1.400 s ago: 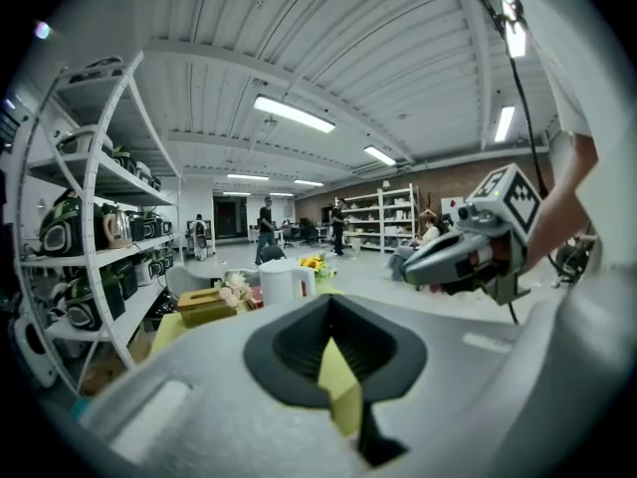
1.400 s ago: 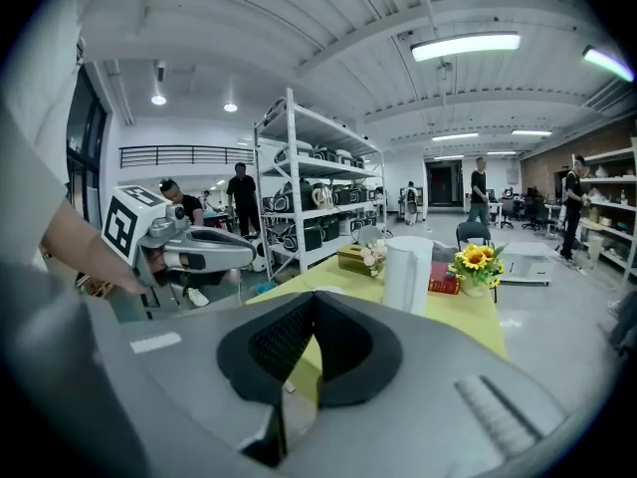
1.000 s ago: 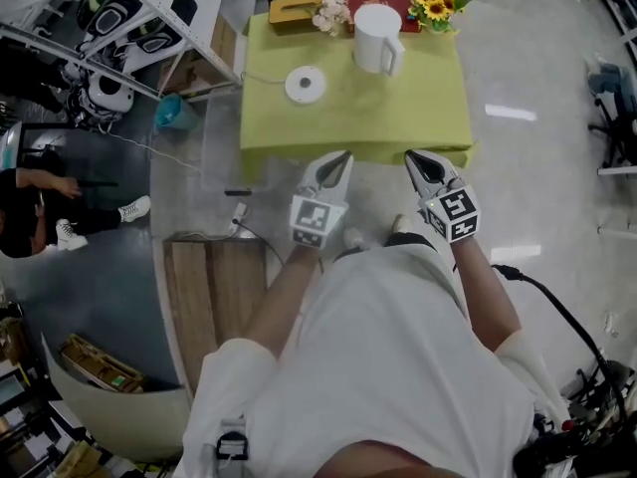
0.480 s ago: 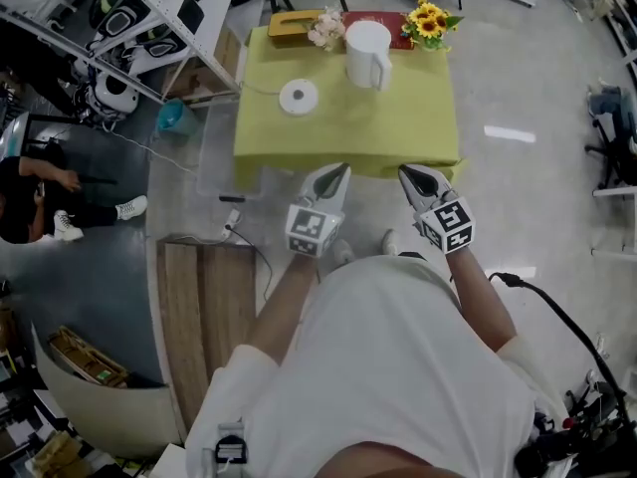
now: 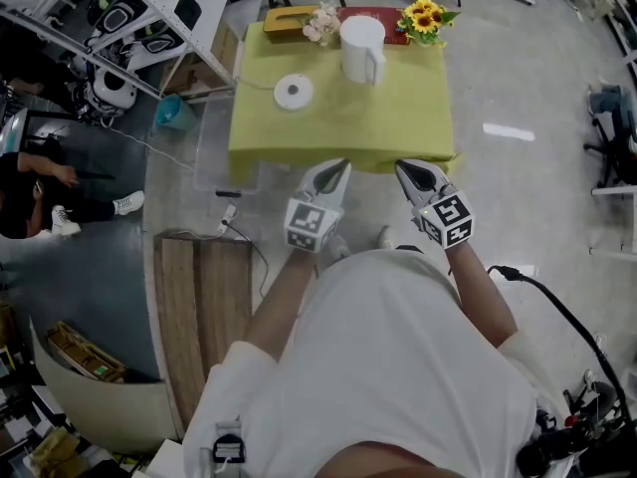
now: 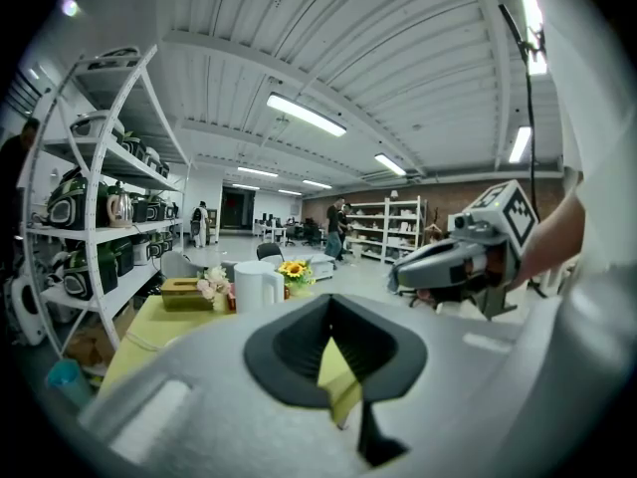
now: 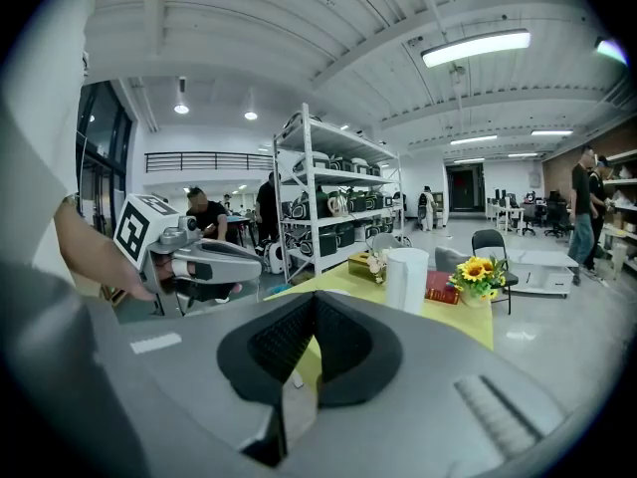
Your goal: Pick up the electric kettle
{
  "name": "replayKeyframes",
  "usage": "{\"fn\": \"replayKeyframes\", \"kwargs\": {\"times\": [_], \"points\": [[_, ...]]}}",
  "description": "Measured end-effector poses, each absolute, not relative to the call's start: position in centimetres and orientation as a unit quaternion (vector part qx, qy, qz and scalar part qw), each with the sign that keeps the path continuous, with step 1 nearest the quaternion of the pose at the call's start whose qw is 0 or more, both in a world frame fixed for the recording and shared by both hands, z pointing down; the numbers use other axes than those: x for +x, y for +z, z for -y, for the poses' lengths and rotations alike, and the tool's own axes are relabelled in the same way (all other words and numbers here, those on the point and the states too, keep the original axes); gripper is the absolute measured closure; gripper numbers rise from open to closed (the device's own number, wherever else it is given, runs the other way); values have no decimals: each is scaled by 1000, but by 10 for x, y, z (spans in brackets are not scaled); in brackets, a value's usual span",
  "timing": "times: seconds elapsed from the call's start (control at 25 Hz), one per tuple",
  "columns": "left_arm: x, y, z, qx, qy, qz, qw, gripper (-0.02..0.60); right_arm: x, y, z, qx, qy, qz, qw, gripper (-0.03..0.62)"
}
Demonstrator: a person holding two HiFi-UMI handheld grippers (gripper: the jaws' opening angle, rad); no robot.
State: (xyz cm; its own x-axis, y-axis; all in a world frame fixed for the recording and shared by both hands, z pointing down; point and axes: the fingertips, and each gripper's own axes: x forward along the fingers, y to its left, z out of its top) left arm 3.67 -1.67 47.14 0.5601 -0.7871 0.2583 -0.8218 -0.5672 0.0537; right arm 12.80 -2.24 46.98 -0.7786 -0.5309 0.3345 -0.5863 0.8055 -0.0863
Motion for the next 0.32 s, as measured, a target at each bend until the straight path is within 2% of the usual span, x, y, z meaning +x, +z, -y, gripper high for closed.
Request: {"fn": "replayKeyframes", "kwargs": {"times": [0.32], "points": [[36,469,15,881,103,455,80,580,128,464,21,299,90,938,148,591]]}}
